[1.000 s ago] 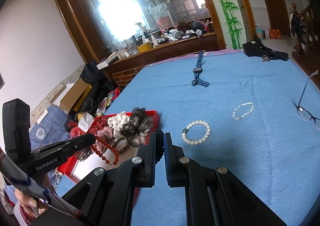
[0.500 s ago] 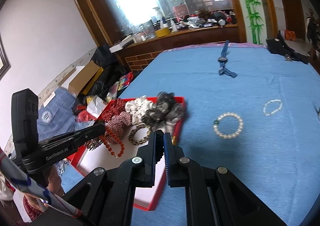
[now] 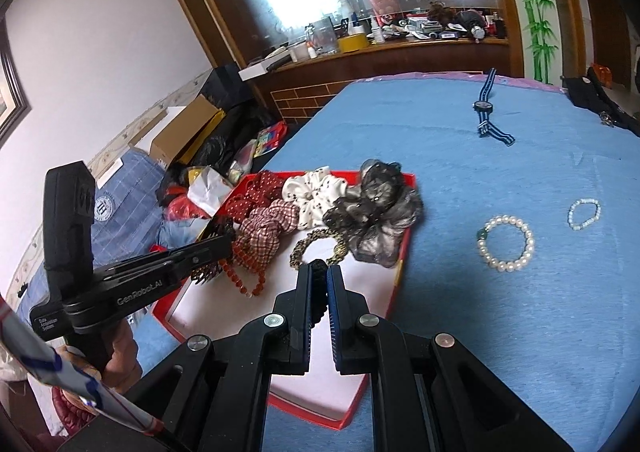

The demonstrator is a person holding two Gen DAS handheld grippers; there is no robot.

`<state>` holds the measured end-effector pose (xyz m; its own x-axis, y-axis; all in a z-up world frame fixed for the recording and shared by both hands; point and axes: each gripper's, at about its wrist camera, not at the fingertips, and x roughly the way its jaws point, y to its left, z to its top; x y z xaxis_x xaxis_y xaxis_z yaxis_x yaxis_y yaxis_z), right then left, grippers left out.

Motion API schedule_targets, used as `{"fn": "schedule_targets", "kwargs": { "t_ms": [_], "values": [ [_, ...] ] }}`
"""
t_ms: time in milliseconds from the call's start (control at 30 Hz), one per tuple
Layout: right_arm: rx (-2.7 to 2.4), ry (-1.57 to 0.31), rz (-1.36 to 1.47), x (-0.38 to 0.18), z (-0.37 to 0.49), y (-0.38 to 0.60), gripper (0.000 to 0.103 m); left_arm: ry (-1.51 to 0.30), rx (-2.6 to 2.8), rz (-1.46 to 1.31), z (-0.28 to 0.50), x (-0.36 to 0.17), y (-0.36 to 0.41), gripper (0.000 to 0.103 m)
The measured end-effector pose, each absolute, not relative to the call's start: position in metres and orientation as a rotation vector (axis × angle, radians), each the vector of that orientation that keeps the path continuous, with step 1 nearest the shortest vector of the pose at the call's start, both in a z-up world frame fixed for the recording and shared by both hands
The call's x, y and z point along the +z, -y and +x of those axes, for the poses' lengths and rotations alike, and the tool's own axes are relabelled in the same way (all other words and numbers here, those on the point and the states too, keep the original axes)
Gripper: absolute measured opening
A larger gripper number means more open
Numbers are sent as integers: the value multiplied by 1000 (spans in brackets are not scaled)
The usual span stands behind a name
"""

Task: Organize jewelry
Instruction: 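Carry the red and black bracelets over the tray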

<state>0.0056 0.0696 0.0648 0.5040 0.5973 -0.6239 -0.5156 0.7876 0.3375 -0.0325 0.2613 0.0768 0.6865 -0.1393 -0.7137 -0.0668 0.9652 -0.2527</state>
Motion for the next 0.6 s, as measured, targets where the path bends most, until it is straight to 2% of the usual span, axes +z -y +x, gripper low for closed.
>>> {"fn": "schedule_targets", "kwargs": {
  "t_ms": [600],
  "values": [
    [706, -859, 78, 48, 8, -99, 9, -846, 8, -306, -31, 58, -289, 7]
  ]
}}
